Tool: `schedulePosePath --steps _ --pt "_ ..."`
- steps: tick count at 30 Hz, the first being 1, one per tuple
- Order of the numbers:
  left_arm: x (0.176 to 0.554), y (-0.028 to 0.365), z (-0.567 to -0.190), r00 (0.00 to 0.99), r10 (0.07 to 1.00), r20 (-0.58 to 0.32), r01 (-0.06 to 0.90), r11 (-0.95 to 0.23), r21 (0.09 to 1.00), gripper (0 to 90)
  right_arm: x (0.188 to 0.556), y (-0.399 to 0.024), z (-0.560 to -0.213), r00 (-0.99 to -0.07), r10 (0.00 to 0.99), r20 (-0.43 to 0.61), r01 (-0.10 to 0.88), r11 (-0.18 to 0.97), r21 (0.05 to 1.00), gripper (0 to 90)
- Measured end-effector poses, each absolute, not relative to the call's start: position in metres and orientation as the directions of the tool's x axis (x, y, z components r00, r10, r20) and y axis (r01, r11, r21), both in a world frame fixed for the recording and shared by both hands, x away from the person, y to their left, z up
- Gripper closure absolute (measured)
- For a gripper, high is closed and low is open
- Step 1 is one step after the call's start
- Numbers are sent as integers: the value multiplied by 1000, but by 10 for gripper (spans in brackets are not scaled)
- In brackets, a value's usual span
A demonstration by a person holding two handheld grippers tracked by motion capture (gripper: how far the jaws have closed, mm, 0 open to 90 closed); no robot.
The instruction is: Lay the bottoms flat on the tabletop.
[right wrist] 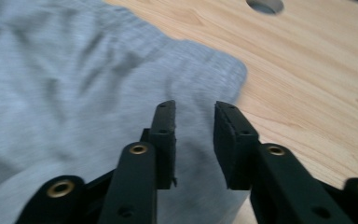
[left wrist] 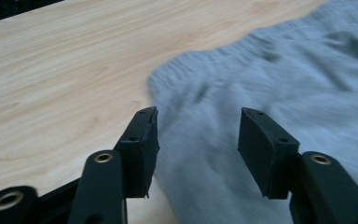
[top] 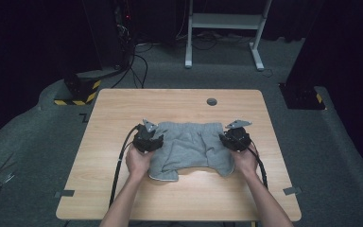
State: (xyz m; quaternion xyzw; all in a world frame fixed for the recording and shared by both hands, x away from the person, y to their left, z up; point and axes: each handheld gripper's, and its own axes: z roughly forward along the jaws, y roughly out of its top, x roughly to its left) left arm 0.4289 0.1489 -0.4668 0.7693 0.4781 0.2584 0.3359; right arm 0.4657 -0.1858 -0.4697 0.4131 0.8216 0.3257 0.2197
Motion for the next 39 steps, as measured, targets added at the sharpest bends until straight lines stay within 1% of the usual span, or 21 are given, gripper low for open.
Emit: schedulePosePath --steps 1,2,3,6,7,10,12,13,14,15,17,19,22,24,29,31,34,35,37,38,39 --pt "415 148 -465 435 899 61 551 -318 772 454 451 -184 -464 -595 798 -99 491 458 741 668" --pt "415 148 -465 435 899 61 551 -318 772 452 451 -184 -464 -595 798 -99 491 458 741 668" --pt "395 145 -467 477 877 54 537 -339 773 451 435 -181 -461 -633 768 -98 456 473 754 654" --pt "380 142 -473 499 865 45 531 -347 773 450 421 -176 -464 -672 734 -101 430 497 754 637" --pt "369 138 -482 518 855 24 541 -350 765 450 412 -171 -471 -693 713 -107 423 523 740 624" --pt "365 135 -491 519 855 17 557 -353 752 443 408 -166 -484 -698 711 -86 451 529 719 611" --pt "365 131 -500 516 856 36 566 -372 736 440 410 -164 -490 -697 712 -83 463 536 706 610" --pt "366 129 -502 515 856 43 568 -379 731 440 412 -163 -494 -697 713 -76 476 540 694 614" --pt "367 127 -504 516 855 47 571 -384 725 451 416 -161 -502 -700 711 -63 494 546 677 648" --pt "368 125 -507 517 854 61 571 -397 719 451 416 -161 -502 -700 711 -63 494 546 677 648" --pt "371 124 -511 527 846 80 571 -422 704 531 418 -160 -506 -708 703 -62 498 560 662 726" --pt "374 127 -512 540 839 69 567 -423 706 628 419 -160 -505 -722 688 -68 489 577 654 851" --pt "373 130 -506 550 831 78 567 -441 696 760 418 -160 -499 -733 673 -93 466 597 653 875" --pt "371 133 -502 553 829 86 552 -442 707 796 415 -166 -485 -729 678 -96 436 568 698 876" --pt "368 143 -489 539 839 67 528 -399 750 799 414 -174 -466 -718 687 -112 406 543 735 876" --pt "372 148 -486 531 845 61 531 -387 754 795 420 -180 -453 -698 709 -99 405 505 762 874" --pt "375 150 -488 523 850 67 539 -390 746 791 427 -183 -455 -681 727 -90 422 490 763 872" --pt "376 151 -492 521 852 53 553 -384 740 783 438 -186 -466 -665 745 -62 476 486 733 863" --pt "375 150 -496 525 850 45 553 -381 741 739 443 -185 -480 -665 745 -54 509 505 696 819" --pt "375 150 -496 525 850 45 553 -381 741 693 443 -185 -480 -665 745 -54 509 505 696 819" --pt "369 147 -496 536 843 44 539 -381 751 645 438 -184 -484 -659 750 -55 509 498 702 746"
